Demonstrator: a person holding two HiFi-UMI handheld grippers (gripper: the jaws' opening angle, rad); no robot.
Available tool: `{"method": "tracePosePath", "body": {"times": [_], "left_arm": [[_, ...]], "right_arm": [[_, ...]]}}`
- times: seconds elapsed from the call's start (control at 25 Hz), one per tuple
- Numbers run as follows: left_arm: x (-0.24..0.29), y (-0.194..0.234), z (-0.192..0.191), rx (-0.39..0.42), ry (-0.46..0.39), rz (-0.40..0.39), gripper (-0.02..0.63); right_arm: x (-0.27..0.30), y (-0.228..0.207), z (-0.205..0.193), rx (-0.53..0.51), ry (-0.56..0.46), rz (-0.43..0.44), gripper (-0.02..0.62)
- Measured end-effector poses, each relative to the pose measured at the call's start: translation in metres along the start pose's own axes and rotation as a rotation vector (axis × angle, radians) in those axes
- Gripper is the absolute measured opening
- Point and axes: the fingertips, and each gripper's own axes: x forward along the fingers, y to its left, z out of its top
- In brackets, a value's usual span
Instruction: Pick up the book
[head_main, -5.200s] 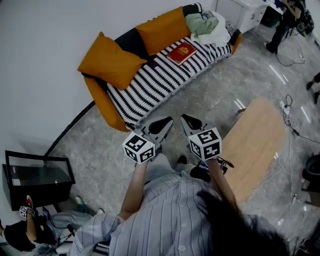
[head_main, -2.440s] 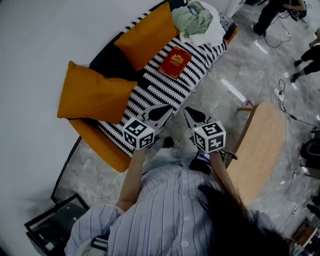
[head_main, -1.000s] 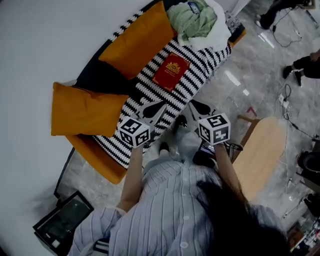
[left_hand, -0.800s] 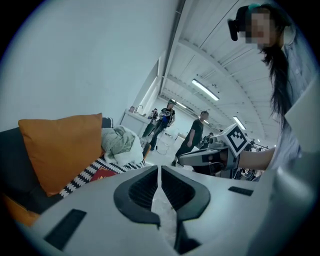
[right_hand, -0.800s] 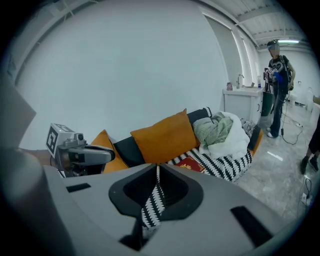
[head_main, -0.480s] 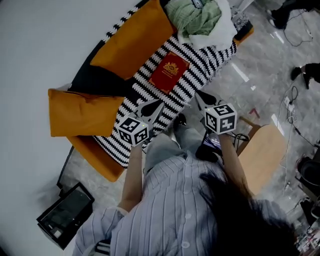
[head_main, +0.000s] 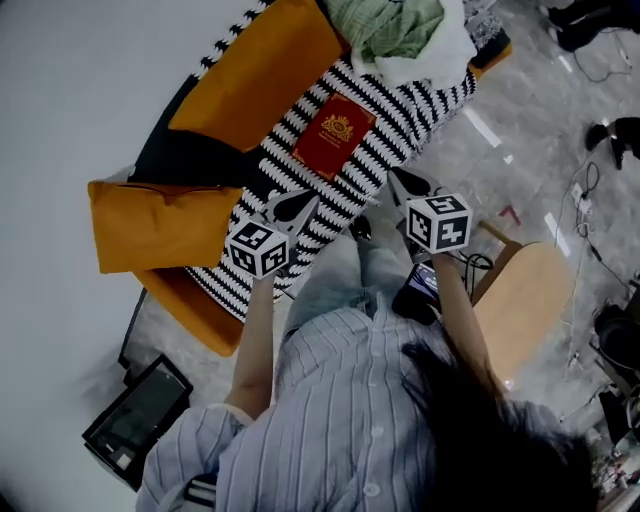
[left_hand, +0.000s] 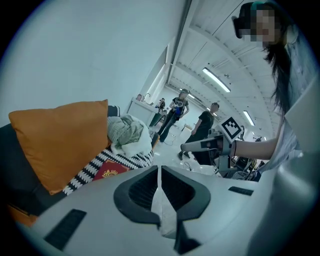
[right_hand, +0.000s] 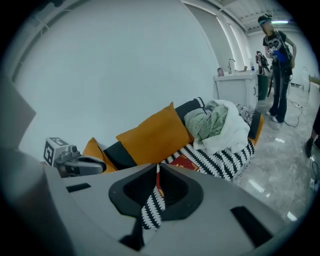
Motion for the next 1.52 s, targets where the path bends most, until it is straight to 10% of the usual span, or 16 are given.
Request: {"method": "tracePosePath", "body": {"times": [1.36, 1.52], "left_arm": [[0.128, 0.259, -0.128, 0.105, 0.496, -0.113, 0.133], [0.141, 0.282, -0.14, 0.058, 0.546, -0.124, 0.178]], "right_arm": [[0.248, -0.075, -0.122, 0.329, 0.236, -0.017, 0.035], [0.267, -0.089, -0.132, 0.412, 0.253, -0.046, 0.118]]}}
